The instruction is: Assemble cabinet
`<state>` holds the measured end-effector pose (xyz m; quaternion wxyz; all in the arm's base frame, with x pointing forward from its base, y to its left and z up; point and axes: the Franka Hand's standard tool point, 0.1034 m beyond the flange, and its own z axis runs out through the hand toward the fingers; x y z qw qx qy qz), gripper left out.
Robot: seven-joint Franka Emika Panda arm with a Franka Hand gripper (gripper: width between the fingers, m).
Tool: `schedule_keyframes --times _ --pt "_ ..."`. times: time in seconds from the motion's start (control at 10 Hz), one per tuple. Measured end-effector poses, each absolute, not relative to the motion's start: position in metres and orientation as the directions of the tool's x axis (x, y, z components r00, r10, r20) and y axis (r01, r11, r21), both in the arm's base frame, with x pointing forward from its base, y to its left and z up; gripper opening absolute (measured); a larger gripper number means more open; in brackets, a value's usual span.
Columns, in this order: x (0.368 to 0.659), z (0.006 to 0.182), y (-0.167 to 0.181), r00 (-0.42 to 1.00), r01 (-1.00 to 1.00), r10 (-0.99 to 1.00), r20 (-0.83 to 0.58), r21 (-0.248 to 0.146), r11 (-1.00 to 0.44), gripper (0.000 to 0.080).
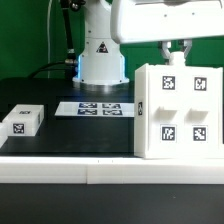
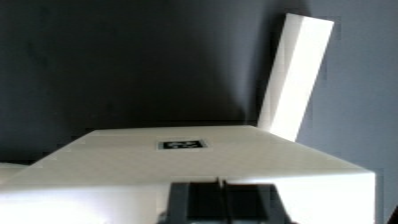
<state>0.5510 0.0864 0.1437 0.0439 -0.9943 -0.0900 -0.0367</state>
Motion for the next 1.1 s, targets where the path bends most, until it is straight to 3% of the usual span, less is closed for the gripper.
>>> schedule_keyframes --times 0.4,0.7,1.0,1.1 --pt "0.562 0.154 0.096 0.983 0.181 0.178 0.046 -0.078 -0.98 0.0001" --pt "0.551 0.138 0.085 0.984 0.163 0.157 0.08 -0.079 -0.983 0.0001" --pt "0.551 0.138 0.085 0.984 0.163 0.157 0.079 -0.079 -0.983 0.0009" --pt "0.551 0.137 0.085 0.984 0.163 0.157 0.079 -0.079 -0.983 0.0153"
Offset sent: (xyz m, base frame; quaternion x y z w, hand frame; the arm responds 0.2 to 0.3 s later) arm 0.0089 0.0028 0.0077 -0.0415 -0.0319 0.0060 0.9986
